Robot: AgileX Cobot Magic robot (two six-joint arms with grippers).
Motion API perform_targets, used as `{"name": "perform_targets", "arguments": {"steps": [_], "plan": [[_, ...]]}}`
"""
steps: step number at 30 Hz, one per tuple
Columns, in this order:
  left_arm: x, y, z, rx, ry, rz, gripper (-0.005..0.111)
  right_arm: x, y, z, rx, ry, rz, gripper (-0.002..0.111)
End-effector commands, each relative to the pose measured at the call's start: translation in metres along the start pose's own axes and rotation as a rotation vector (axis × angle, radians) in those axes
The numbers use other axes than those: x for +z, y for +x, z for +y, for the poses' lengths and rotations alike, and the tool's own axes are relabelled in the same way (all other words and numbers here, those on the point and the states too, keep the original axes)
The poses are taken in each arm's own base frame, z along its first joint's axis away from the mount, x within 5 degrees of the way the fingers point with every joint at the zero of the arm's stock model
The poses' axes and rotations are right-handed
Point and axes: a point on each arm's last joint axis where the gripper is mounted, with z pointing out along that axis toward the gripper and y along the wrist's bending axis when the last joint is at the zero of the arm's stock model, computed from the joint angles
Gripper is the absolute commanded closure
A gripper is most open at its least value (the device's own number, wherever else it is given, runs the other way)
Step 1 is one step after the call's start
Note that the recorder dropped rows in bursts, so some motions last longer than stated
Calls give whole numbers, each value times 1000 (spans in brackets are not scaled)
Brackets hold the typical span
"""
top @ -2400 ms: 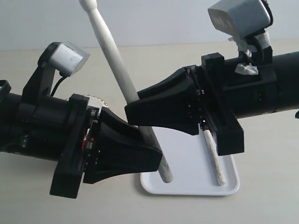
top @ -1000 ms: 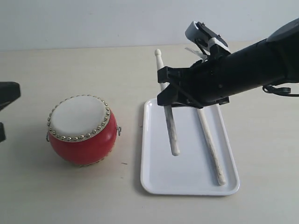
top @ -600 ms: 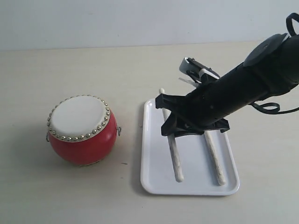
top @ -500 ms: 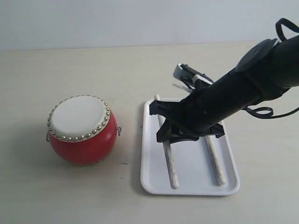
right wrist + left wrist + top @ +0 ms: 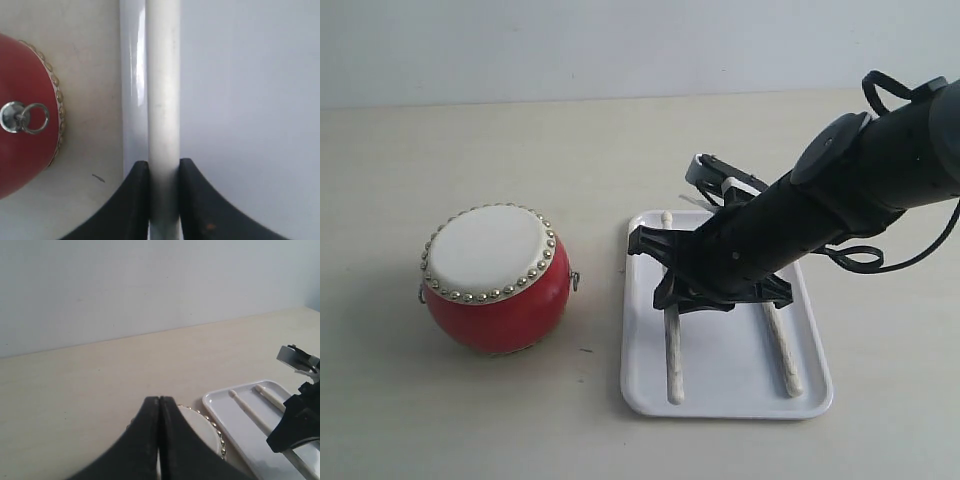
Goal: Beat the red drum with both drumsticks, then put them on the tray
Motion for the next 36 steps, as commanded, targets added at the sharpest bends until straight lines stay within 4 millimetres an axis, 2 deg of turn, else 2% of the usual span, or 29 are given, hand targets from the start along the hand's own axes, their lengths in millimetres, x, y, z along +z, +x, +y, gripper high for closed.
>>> {"name": "perform_targets", "arguments": {"steps": [1,5,10,12,15,18,21,27,29,32,36], "plan": [[-1,1,1,-13,-8,-1,107,0,-1,1,-27,8,-6,107],[-1,1,1,-13,-8,-1,107,0,0,1,-34,8,3,93],[-1,1,1,-13,-8,-1,107,0,-1,1,-32,8,2,60],[-1,1,1,-13,-8,-1,107,-2,-1,2,-32,4,-1,53],[-1,1,1,-13,-8,-1,107,-12,-2,8,-60,-16,-31,52],[-1,1,1,-9,-14,-4,107,-33,-5,21,-162,-55,-91,52],[-1,0,2,0,-25,-6,107,-63,-7,35,-259,-91,-201,52],[0,5,6,1,-61,1,107,-132,-4,59,-474,-145,-463,52],[0,6,4,-61,-44,7,107,-154,0,65,-569,-146,-551,52],[0,6,3,-63,-29,10,107,-177,8,69,-732,-114,-626,52],[0,6,3,-63,-29,10,107,-199,17,73,-752,-139,-689,52]]}}
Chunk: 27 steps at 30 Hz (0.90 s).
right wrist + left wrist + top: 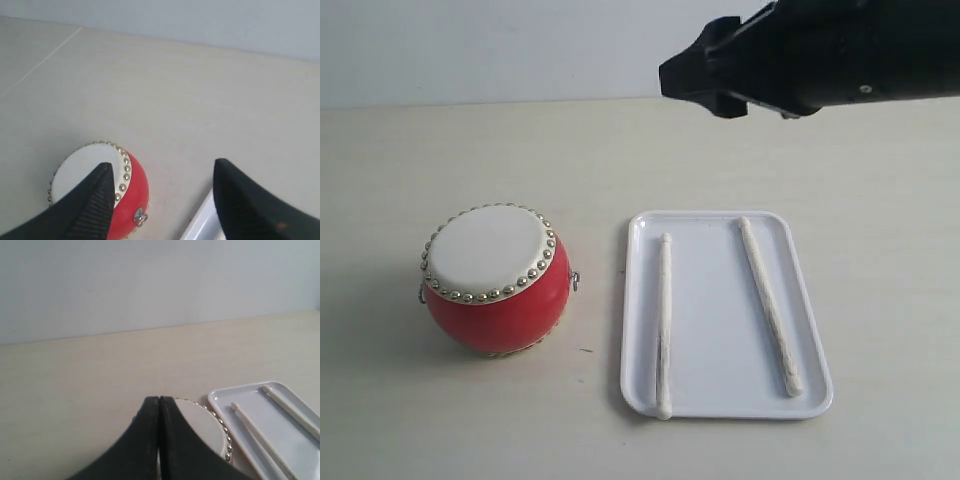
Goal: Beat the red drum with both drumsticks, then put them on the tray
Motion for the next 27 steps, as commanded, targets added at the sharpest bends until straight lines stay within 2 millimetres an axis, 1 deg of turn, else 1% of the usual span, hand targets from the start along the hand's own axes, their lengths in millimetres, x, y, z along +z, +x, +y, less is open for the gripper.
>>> {"name": "perform_targets", "arguments": {"steps": [1,6,19,22,27], "plan": [[-1,0,0,-22,6,0,107,-22,-11,7,-70,-2,-76,52],[-1,0,0,-22,6,0,107,-34,-16,11,-82,-7,-113,52],[-1,0,1,-25,-3,-5,107,-34,-16,11,-80,-8,-115,52],[-9,-4,6,-37,-43,-56,107,-34,-16,11,-80,-8,-115,52],[-31,-13,11,-68,-107,-192,107,-34,-16,11,-80,-8,-115,52]]}}
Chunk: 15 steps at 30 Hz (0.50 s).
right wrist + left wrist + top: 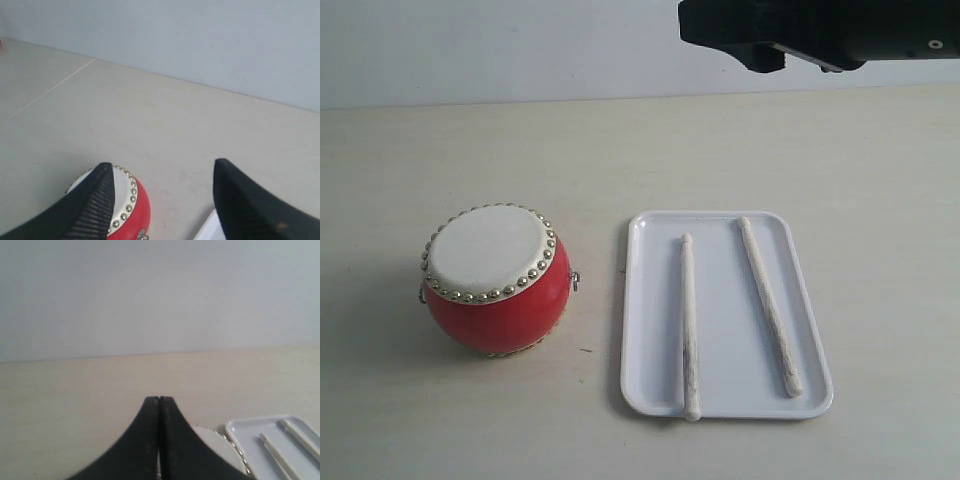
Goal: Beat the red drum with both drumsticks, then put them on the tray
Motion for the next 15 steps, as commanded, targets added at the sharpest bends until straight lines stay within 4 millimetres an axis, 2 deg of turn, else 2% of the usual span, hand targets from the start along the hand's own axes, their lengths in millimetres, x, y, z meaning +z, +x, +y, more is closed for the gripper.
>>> {"name": "perform_targets", "arguments": {"steps": [1,8,15], "plan": [[-20,-9,2,-32,-31,-121,107,-2,-2,1,-19,4,-12,52],[-38,-15,0,-7,-51,-235,107,-2,-2,1,-19,4,-12,52],[-39,-15,0,3,-54,-239,107,-2,-2,1,-19,4,-12,52]]}}
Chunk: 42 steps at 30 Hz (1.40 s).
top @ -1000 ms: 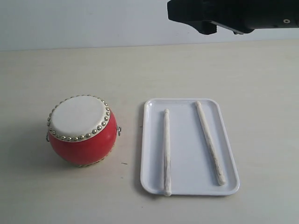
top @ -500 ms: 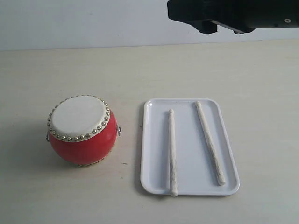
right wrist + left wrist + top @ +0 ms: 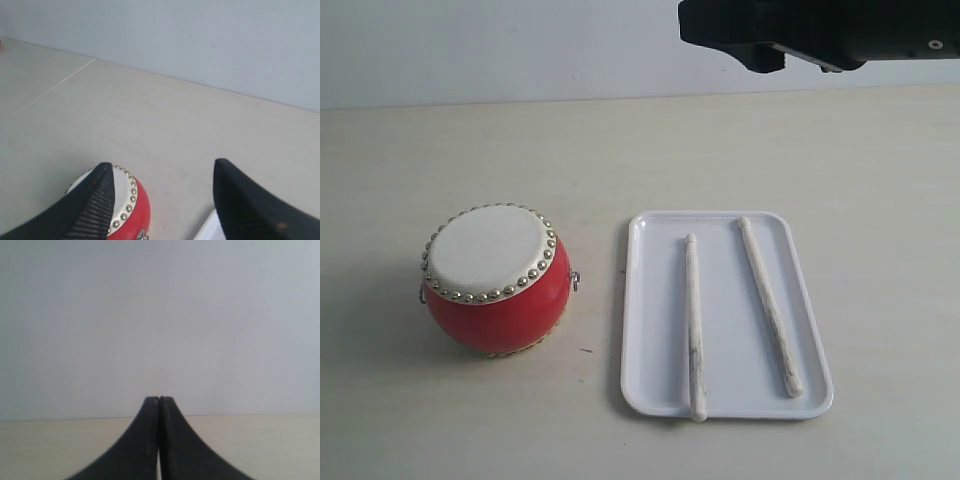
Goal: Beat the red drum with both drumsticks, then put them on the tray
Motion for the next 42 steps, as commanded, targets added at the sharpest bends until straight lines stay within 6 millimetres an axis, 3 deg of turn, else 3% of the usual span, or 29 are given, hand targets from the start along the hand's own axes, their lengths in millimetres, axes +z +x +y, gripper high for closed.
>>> {"name": "perform_targets", "arguments": {"steps": [1,12,16,27,35,42], "plan": [[-1,2,0,6,4,1,107,-2,-2,1,-18,4,-12,52],[0,14,1,17,4,74,107,-2,-2,1,-18,4,-12,52],[-4,18,7,-19,-71,114,107,-2,-2,1,-18,4,-12,52],[-14,17,16,-71,-176,51,107,-2,-2,1,-18,4,-12,52],[-24,46,18,80,-167,82,107,-2,-2,1,-16,4,-12,52],[-25,69,23,99,-218,168,107,-2,-2,1,-18,4,-12,52]]}}
